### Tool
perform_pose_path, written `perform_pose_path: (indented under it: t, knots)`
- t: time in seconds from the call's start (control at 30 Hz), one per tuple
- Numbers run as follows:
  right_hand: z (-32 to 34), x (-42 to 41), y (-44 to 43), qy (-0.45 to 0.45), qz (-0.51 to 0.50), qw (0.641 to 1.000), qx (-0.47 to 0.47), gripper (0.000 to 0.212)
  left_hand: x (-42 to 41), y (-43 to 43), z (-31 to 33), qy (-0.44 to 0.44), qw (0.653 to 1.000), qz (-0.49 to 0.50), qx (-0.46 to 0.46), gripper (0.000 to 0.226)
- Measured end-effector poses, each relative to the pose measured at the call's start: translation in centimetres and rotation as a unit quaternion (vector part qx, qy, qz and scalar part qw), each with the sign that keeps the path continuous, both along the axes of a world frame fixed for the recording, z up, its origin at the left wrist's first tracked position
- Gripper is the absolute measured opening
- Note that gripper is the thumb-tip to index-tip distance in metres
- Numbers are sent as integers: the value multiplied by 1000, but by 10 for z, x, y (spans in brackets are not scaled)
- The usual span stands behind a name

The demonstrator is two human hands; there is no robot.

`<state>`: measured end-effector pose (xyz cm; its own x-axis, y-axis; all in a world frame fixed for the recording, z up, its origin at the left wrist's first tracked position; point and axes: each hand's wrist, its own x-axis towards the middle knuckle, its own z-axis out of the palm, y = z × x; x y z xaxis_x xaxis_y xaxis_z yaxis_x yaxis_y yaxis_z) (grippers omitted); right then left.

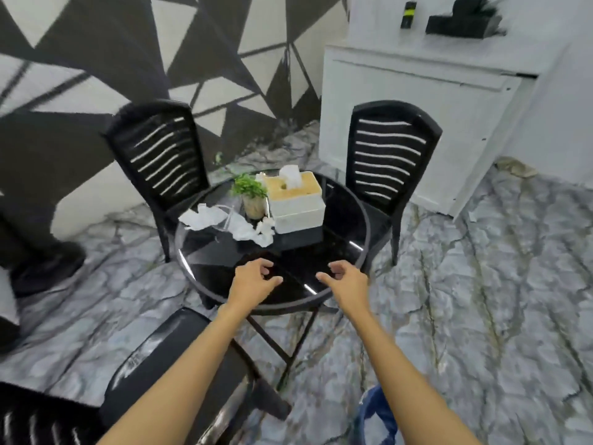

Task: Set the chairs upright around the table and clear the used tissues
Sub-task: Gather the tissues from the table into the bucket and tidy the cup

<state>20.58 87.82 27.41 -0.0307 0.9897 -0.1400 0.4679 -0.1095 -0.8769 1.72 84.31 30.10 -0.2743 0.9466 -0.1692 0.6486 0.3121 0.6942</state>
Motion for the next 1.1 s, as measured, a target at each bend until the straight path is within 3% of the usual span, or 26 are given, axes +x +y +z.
perform_pose_path:
  t: [0.23, 0.5, 0.7, 0.8, 1.0, 1.1]
  knots:
    - [-5, -111, 43, -5, 78, 997, 14, 67, -92, 56, -5, 29, 998, 52, 20, 53]
    - [-56, -183, 114, -73, 82, 993, 44, 64, -134, 140, -56, 58, 995, -47, 59, 51]
    - [-80, -204, 137, -221, 92, 969, 55, 68, -139, 162, -92, 100, 988, -120, -22, 67]
    - [-85, -206, 138, -211, 68, 974, 36, 60, -140, 160, -100, 122, 986, -103, -46, 71]
    - [-87, -196, 129, -280, 62, 956, 57, 34, -141, 147, -106, 134, 989, -65, -15, 38]
    - [-87, -188, 122, -259, 74, 960, 74, 28, -136, 138, -103, 146, 987, -57, 20, 27]
